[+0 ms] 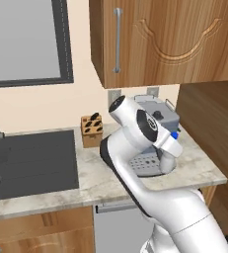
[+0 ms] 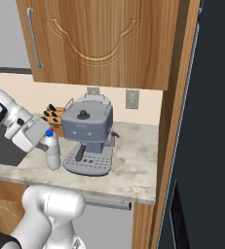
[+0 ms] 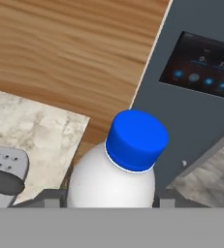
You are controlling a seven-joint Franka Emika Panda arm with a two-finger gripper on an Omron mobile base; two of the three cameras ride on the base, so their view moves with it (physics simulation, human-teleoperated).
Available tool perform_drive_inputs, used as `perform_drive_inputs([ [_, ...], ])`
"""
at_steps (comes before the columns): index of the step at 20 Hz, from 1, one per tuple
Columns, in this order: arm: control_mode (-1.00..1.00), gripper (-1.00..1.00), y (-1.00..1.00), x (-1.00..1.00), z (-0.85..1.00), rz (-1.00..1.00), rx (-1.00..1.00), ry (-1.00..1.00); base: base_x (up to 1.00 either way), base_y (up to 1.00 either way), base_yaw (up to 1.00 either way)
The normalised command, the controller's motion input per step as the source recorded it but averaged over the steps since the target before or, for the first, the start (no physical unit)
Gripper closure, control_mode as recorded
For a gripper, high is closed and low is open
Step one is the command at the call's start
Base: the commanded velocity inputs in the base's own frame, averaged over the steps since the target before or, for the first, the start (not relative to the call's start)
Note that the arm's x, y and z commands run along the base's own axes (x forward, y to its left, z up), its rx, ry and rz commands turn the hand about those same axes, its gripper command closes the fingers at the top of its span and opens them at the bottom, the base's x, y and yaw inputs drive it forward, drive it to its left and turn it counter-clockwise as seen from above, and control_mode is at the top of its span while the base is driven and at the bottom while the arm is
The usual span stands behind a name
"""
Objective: Take the bottled waters from the counter and place them in the freezer to freeze. Close the freezer door after placing the bottles.
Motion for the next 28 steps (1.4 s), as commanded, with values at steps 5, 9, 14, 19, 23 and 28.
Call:
perform_drive_inputs([
  [5, 1.00, 1.00, 0.00, 0.00, 0.00, 0.00, 0.00, 0.00, -0.83, -0.01, -0.04],
  [9, 1.00, 1.00, 0.00, 0.00, 0.00, 0.00, 0.00, 0.00, -0.97, 0.00, -0.04],
  [14, 1.00, 1.00, 0.00, 0.00, 0.00, 0.00, 0.00, 0.00, -0.98, -0.01, -0.04],
  [19, 1.00, 1.00, 0.00, 0.00, 0.00, 0.00, 0.00, 0.00, -0.80, -0.10, -0.02],
  [23, 1.00, 1.00, 0.00, 0.00, 0.00, 0.00, 0.00, 0.00, -0.77, -0.18, -0.01],
  [28, 1.00, 1.00, 0.00, 0.00, 0.00, 0.00, 0.00, 0.00, -0.56, -0.48, -0.01],
])
